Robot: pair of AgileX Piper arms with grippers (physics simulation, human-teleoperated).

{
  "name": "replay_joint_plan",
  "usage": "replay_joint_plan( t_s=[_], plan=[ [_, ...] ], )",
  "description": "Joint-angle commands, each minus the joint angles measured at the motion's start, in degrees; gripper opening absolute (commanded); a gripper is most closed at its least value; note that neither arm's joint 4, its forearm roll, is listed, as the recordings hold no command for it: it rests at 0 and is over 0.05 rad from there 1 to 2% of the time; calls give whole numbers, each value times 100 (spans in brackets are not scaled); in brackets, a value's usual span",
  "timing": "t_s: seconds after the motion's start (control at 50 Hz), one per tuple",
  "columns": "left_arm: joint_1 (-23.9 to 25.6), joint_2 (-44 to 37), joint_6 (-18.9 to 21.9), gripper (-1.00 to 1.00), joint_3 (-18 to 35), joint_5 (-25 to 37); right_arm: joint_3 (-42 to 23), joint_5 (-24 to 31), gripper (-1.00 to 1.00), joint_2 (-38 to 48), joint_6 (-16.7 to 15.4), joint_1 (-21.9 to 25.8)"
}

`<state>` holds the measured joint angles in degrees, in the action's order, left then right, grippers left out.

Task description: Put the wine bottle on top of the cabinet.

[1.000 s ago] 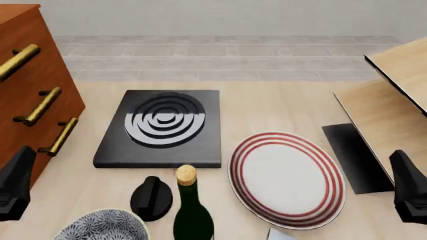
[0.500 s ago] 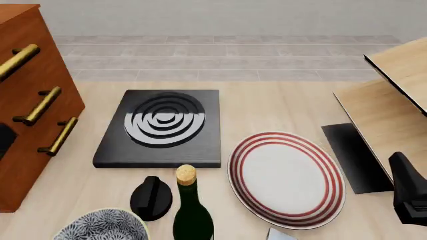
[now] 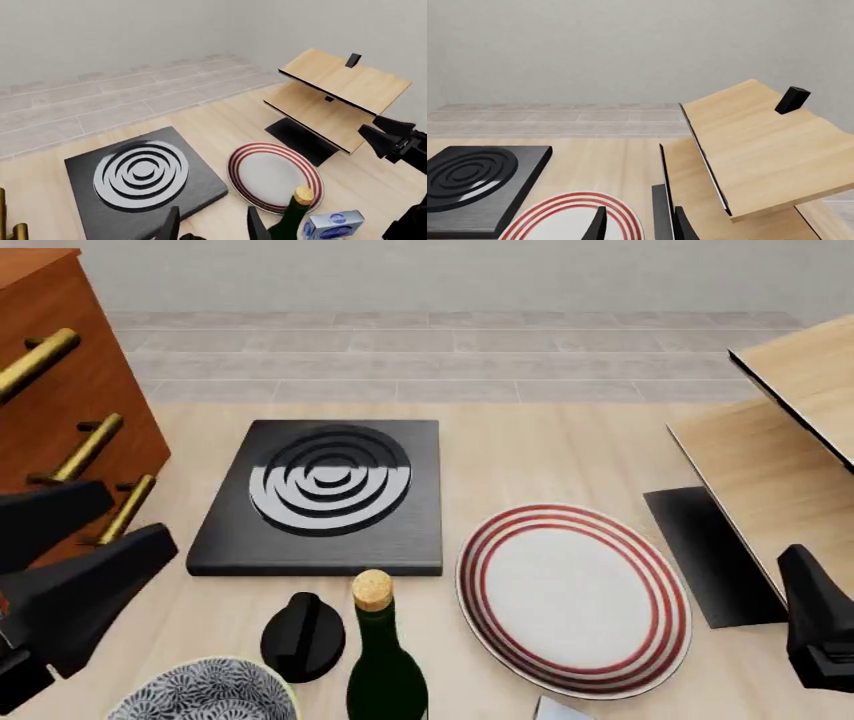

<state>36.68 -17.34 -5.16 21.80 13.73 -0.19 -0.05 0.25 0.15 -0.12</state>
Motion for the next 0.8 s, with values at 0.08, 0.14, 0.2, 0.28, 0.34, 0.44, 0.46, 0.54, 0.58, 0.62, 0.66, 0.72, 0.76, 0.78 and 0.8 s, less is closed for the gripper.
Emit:
replay_joint_plan(
  t_s=[0.08,0.14,0.2,0.28,0.34,0.44,0.46,0.54,0.58,0.62,0.66,0.72,0.76,0.78,0.8],
  plan=[
    [868,-880,-220,100,270,-99,6,-18,100,7,-5,-2],
    [1078,-1073,-397,100,284,-149,-2,4,100,3,7,-2],
    [1208,-1130,-391,100,367,-96,6,-16,100,9,0,-2],
    [1211,-1176,-320,100,404,-42,1,-7,100,2,-4,-2],
    [1281,-1235,-336,100,418,-26,0,1,100,9,12,-3],
    [1476,-1415,-391,100,434,-49,5,-12,100,19,13,-4],
    [1448,-1429,-395,100,442,-46,-1,-3,100,3,0,-3],
    [1415,-1516,-386,100,451,-105,2,-5,100,4,2,-3],
    [1399,-1569,-412,100,441,-150,4,-6,100,8,7,-4],
    [1429,-1601,-401,100,441,-172,5,-7,100,13,12,-4],
    [1461,-1629,-386,100,421,-206,4,-7,100,3,1,-3],
    [1430,-1662,-394,100,351,-269,3,-3,100,4,5,-3],
    [1462,-1695,-408,100,340,-300,3,-2,100,2,5,-3],
    [1470,-1707,-417,100,343,-309,4,-2,100,6,10,-4],
    [1492,-1730,-443,100,350,-321,5,-3,100,5,9,-4]
  ],
)
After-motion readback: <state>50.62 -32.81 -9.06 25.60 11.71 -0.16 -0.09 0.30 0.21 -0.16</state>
